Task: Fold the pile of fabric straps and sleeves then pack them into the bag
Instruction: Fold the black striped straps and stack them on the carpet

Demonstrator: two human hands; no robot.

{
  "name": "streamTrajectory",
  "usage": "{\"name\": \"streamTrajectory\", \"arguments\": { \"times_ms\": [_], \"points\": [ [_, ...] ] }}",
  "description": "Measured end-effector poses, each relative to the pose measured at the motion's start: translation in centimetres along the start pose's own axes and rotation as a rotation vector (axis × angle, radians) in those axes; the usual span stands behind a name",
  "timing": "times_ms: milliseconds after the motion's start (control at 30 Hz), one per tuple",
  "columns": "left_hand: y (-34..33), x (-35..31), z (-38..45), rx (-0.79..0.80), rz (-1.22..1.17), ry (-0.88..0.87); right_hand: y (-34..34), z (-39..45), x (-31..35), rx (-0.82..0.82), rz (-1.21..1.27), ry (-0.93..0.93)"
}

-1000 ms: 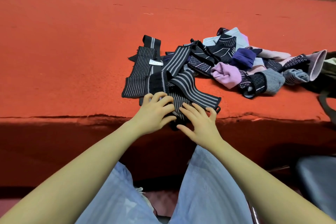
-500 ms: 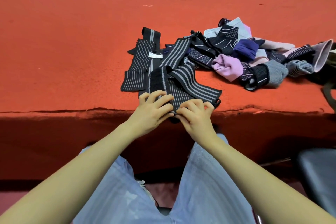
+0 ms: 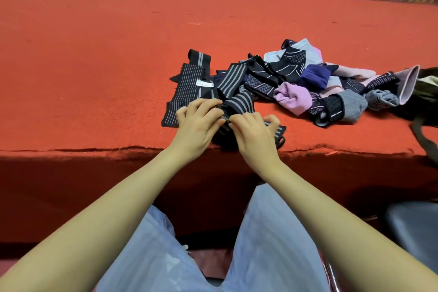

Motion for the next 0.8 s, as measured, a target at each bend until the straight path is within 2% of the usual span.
{"name": "streamTrajectory", "arguments": {
  "times_ms": [100,233,433,500,567,667,733,800],
  "points": [
    [0.6,0.8,2.6,-0.044,-0.049,0.078,0.3,2.2,-1.8,0.031,0.124,-0.033],
    [1.5,2.1,5.7,-0.103,-0.11,0.183,-0.2,4.6,-3.7,0.06,0.168,-0.047],
    [0.0,3.5,9.7,0.052,-0.092,0.218,-0.9,8.3,-6.1,0.046,0.312,-0.101],
    [-0.4,3.5,11.1,0.126,-0.092,0.152,-1.1,9.5,-6.6,0.049,0.311,-0.079],
    [-0.9,3.1,12.4,0.197,0.012,0.036,-1.3,10.5,-7.4,0.049,0.322,-0.077],
    [-1.5,3.8,13.5,0.194,0.141,-0.033,-1.8,11.4,-8.8,0.064,0.394,-0.085],
    [-2.0,4.9,13.5,0.162,0.13,0.008,-3.2,11.3,-9.4,0.129,0.452,-0.079],
    [-2.8,6.7,13.0,0.156,0.034,0.135,-4.9,10.8,-9.7,0.199,0.479,-0.084]
  ]
}}
Point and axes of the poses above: each hand's wrist, its own z-axis towards the middle knuckle, its own y-axis out of the back of the hand, x = y × z, the point moved 10 cm from there along z, towards the middle knuckle, and after that the axes turned 13 degrees about x, right-handed, at the moved point
